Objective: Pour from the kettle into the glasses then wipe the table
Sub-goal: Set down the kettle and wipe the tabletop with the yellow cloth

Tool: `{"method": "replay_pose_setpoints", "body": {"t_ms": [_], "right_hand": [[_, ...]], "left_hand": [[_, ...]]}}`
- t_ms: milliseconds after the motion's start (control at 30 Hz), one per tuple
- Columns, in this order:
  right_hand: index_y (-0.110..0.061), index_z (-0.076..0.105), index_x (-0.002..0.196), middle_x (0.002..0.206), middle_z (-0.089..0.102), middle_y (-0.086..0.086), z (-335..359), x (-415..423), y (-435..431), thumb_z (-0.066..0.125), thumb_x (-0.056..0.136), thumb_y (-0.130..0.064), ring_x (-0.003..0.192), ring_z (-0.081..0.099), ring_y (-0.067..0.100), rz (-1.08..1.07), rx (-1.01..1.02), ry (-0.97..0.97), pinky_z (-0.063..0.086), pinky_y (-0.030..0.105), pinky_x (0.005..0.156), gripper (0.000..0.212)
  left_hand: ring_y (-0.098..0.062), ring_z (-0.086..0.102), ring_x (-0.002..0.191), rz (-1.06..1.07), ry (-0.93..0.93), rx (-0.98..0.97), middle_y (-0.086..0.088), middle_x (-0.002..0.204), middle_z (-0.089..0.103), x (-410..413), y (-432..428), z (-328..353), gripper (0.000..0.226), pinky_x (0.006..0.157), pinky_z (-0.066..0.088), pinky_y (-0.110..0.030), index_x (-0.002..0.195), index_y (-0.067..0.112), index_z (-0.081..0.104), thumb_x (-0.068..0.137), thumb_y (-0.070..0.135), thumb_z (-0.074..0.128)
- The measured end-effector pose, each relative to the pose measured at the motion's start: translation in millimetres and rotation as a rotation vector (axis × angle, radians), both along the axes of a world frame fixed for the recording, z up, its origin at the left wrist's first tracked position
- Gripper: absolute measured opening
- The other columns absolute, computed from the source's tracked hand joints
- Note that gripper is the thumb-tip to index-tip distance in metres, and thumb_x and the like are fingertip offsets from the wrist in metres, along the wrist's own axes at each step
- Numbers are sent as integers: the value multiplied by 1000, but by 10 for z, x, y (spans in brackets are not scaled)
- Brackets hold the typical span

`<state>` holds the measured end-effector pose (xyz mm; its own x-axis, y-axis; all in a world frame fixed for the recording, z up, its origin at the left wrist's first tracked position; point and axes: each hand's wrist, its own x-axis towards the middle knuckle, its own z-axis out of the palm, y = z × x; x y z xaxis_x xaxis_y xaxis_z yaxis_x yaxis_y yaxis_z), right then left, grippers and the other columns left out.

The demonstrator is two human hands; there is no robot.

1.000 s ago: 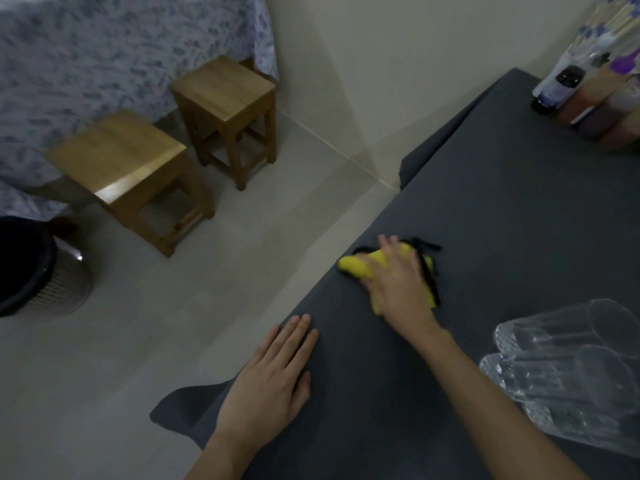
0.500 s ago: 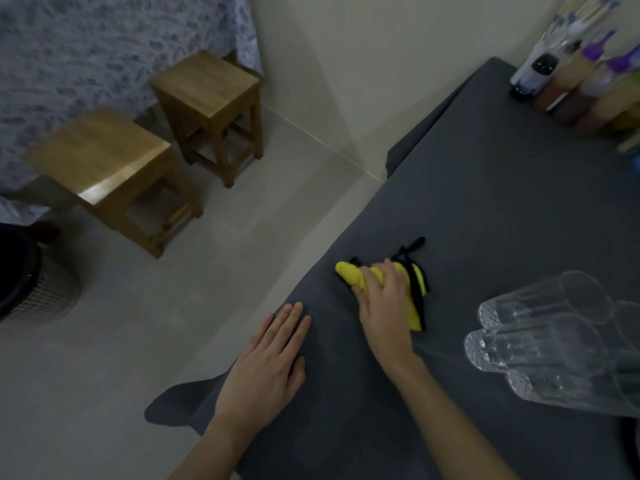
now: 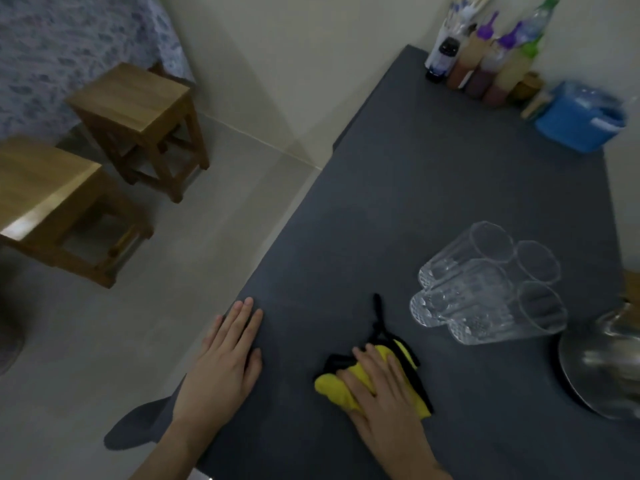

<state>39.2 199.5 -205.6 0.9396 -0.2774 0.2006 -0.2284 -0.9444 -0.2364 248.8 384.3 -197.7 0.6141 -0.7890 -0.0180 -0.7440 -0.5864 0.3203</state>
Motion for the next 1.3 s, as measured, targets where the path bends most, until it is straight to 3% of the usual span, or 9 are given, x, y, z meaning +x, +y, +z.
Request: {"method": "replay_pose_setpoints", "body": {"t_ms": [167,433,833,1000,1100,1300], "right_hand": [[-29,48,136,151,38,8,42,-45,-90,31,98,-47,145,24,27,-100,68,110,21,52,113,45],[-23,49,133,150,37,15,46,809,-222,41,95,-37,144,25,31,-202,36,101,21,55,115,41],[-6,58,122,140,46,28,8,2122,-913,35,95,-38,135,36,46,-384,-2,58,26,64,109,48],[-4,52,129,146,39,25,22,2530,-1118,46,97,-31,140,25,44,-449,16,98,16,62,112,42],[-4,52,128,147,40,22,40,2604,-998,45,98,-30,141,24,42,-403,17,111,16,60,113,41],[-4,59,114,135,54,16,89,2448,-380,40,95,-31,135,38,40,-57,129,30,27,56,112,38]], "left_hand": [[-14,11,145,3,-5,16,-4,156,23,-1,1,-5,56,117,12,-38,146,13,31,95,37,29],[-16,11,146,-2,-17,43,-4,157,21,5,4,-14,56,117,10,-38,146,13,30,95,37,30],[-18,14,146,8,2,14,-5,156,22,4,-2,14,57,115,16,-39,147,13,29,95,35,36],[-18,11,146,16,-7,38,-5,157,19,-12,-10,19,57,116,12,-36,148,13,26,96,35,34],[-18,10,146,19,-7,39,-5,157,18,-17,-14,18,57,117,12,-36,148,13,25,96,34,35],[-18,10,146,-1,-21,68,-6,157,18,-22,-10,27,57,116,12,-35,148,12,25,96,35,33]]}}
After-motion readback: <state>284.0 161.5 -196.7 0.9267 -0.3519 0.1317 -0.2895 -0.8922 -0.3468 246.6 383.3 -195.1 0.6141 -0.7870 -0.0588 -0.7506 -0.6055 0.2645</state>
